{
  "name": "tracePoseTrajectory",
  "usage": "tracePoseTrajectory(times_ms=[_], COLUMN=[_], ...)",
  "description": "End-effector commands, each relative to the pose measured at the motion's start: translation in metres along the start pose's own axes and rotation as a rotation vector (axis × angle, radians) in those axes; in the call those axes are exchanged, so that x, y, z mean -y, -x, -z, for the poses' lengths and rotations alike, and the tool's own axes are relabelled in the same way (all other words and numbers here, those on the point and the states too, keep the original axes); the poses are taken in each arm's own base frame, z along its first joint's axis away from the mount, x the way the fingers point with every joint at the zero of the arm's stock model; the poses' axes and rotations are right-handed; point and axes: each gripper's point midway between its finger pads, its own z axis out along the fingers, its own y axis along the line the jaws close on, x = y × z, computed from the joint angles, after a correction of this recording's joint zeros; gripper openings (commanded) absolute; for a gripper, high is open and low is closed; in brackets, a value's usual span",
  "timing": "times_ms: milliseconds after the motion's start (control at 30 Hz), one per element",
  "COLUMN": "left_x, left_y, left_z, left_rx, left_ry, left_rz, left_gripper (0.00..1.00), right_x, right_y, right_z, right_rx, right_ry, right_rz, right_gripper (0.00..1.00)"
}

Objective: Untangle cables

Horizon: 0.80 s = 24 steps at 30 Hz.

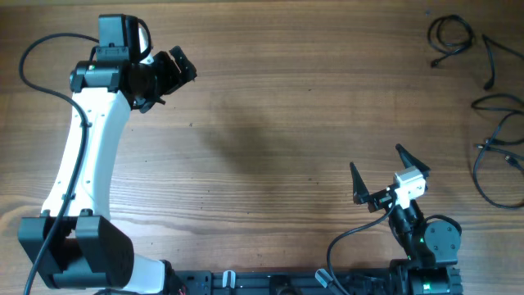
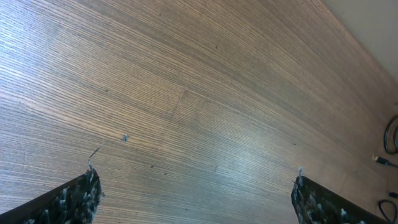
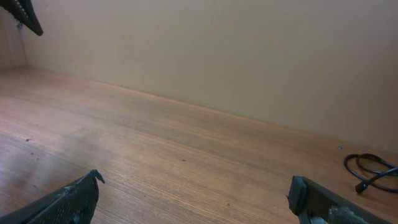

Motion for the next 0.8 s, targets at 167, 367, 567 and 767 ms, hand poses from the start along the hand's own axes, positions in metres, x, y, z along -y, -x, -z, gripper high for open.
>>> tracePoseTrajectory(times_ms=[167,367,567,767], left_x=[0.004,0.008,0.021,0.032], left_y=[0.0,0.002,0.006,0.006], left_z=[0.001,0.013,0.052,0.092], left_rx=[0.001,0.026,0.113,0.198], left_ry=[-0.01,-0.026,-0.079,-0.13], left_rz=[-0.002,-0.01,-0.034,-0.057], left_gripper=[1.0,1.0,1.0,1.0], right_x=[0.002,0.002,0.002,0.002], right_y=[0.003,0.003,0.003,0.003], right_z=[0.001,0.001,0.001,0.001], right_rx=[0.012,0.012,0.012,0.013], right_ry=[-0.013,-0.013,-0.013,-0.013], right_rz=[-0.001,-0.001,-0.001,-0.001], right_gripper=[0.99,1.0,1.0,1.0])
